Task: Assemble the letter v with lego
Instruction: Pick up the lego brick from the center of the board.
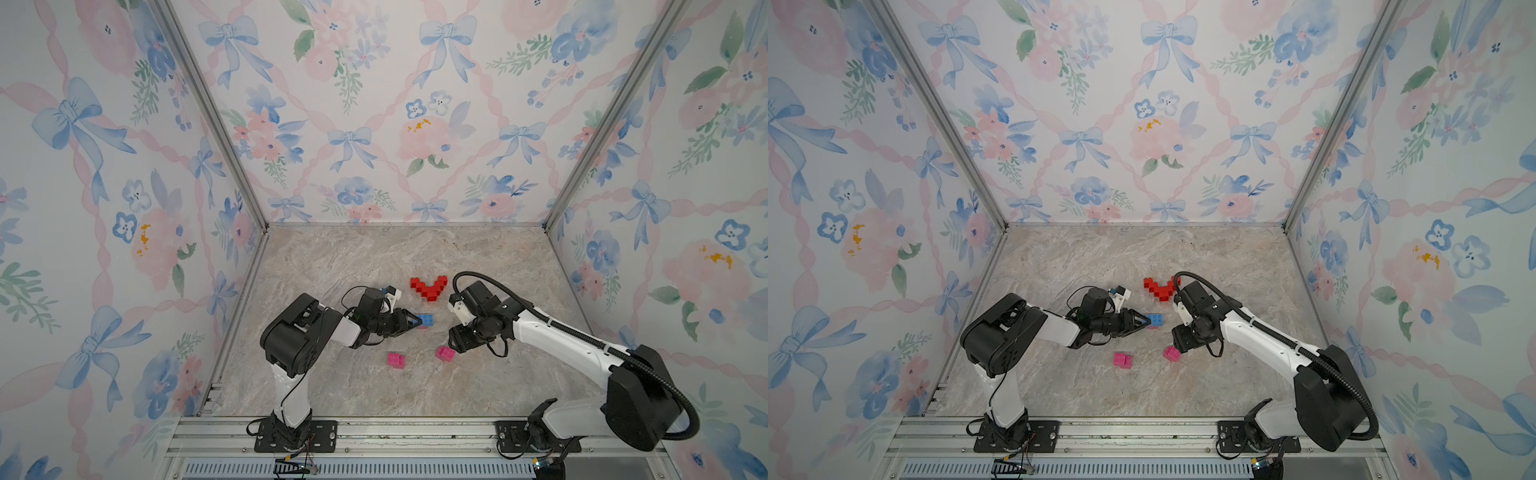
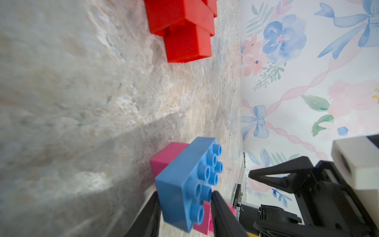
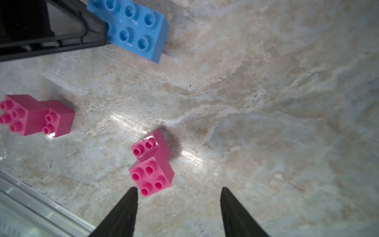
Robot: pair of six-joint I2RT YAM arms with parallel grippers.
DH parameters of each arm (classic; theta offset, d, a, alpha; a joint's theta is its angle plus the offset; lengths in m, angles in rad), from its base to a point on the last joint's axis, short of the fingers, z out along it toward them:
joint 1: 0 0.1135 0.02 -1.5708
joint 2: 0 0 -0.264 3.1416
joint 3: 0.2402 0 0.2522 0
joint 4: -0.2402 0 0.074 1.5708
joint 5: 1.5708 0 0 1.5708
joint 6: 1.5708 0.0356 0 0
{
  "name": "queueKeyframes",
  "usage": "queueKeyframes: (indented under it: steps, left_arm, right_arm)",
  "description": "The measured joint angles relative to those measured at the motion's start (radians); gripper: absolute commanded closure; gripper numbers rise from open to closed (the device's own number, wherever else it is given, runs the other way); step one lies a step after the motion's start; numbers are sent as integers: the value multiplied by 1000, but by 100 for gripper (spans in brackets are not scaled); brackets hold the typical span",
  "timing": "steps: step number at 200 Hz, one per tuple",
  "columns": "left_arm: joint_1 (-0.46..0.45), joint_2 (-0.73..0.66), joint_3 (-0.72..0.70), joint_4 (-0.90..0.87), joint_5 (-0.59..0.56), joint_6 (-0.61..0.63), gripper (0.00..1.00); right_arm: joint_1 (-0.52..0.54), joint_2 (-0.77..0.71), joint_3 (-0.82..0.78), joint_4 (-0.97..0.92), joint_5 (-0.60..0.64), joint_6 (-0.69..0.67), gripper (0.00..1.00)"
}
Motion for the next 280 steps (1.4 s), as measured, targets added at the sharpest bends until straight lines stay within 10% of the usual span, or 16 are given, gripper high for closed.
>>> queueKeyframes:
  steps: [280]
  left_arm:
    - [-3,28,13,34,18,-22,58]
  right_arm:
    - [137,242,47,55,39,-111,65]
